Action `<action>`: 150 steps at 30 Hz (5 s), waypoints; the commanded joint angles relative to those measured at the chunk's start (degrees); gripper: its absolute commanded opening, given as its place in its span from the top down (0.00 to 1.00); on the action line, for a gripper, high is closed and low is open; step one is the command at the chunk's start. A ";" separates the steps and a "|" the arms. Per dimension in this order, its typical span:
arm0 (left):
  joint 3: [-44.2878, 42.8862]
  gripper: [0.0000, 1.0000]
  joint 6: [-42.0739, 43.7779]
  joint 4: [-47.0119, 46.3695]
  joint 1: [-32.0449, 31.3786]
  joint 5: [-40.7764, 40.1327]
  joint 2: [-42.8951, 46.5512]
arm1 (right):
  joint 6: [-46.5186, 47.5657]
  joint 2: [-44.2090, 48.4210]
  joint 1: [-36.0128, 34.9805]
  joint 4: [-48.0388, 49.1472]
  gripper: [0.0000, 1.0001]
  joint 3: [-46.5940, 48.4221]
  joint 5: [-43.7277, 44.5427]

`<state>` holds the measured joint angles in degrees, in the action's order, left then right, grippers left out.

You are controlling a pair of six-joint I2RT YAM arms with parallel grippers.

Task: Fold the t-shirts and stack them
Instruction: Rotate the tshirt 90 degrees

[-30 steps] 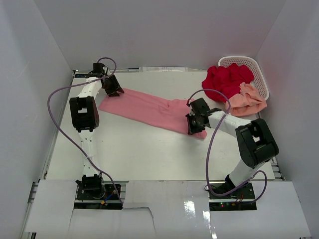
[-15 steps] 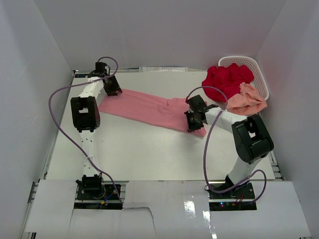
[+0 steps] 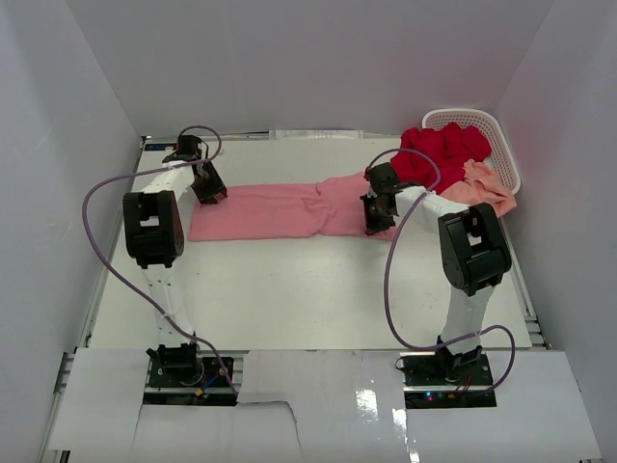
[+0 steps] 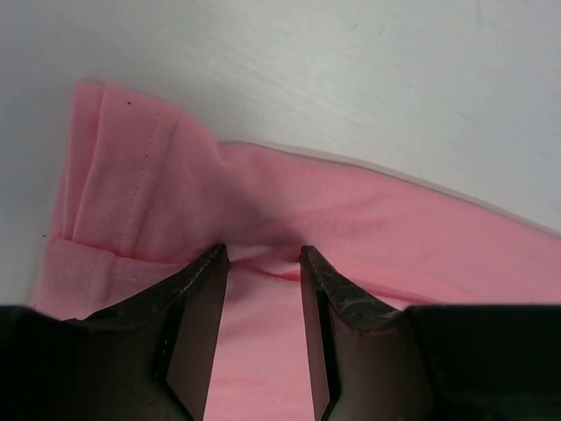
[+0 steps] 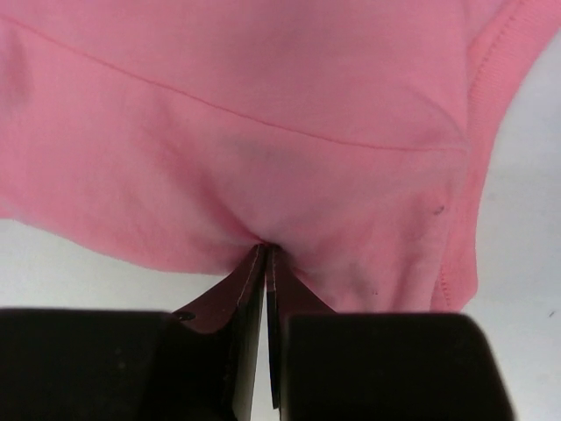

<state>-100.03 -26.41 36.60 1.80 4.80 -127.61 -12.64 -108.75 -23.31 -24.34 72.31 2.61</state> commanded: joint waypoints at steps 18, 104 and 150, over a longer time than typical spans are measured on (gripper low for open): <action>34.80 0.49 -2.06 2.60 -0.57 7.50 21.52 | 6.23 -22.29 8.19 -4.75 0.86 35.43 -8.76; 9.16 0.45 0.66 -8.10 -12.09 30.24 22.51 | -10.38 -16.84 15.58 21.27 0.34 29.81 -38.82; -23.02 0.46 -7.07 -29.75 -6.64 41.00 -24.62 | -23.83 -39.95 12.33 30.40 0.39 44.30 -41.19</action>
<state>-124.79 -33.98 5.54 -7.68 48.88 -153.58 -34.28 -145.73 -10.02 3.66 113.06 -37.04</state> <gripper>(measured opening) 0.539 0.612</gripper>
